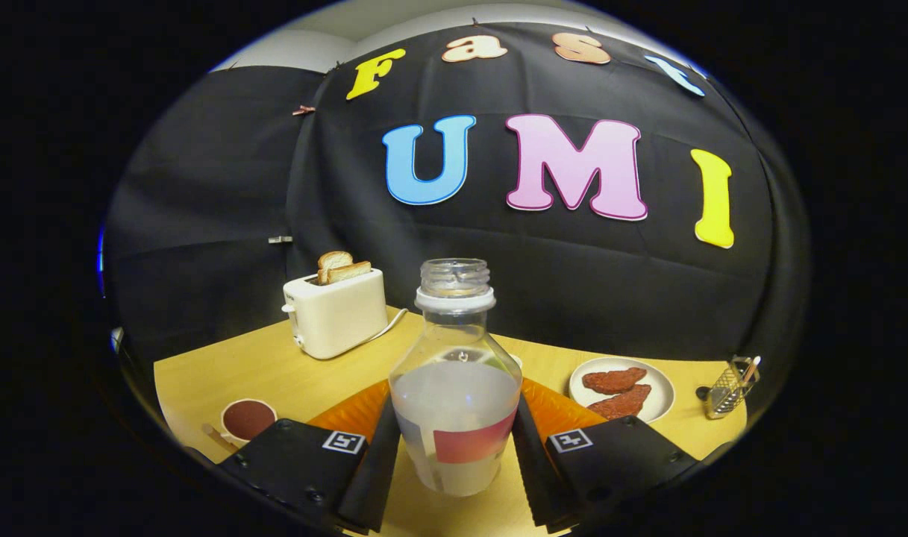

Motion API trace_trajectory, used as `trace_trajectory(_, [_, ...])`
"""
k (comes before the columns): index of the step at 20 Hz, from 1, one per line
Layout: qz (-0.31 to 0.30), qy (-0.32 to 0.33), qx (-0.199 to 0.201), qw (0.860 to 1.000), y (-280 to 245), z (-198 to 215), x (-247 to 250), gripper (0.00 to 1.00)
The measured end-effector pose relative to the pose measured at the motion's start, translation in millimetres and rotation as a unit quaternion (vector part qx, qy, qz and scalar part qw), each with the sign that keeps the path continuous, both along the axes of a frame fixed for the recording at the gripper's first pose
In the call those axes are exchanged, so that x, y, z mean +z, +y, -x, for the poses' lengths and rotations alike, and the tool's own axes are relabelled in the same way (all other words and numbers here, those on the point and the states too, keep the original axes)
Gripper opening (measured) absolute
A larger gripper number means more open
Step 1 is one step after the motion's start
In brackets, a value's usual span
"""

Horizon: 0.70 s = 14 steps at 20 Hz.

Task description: Take the bottle from table, then pour the juice into the cup, finally place the bottle on the coaster

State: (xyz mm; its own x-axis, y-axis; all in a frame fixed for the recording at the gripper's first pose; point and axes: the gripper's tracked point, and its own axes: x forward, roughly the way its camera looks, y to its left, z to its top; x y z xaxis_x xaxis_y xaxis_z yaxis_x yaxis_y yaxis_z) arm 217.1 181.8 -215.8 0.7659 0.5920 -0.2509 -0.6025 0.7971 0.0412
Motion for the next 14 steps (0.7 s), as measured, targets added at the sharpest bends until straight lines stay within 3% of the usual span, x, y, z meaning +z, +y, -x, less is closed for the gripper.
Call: trace_trajectory(14, [0.020,-0.050,0.010,0.999,12.5,-19.0,-46.0,0.75])
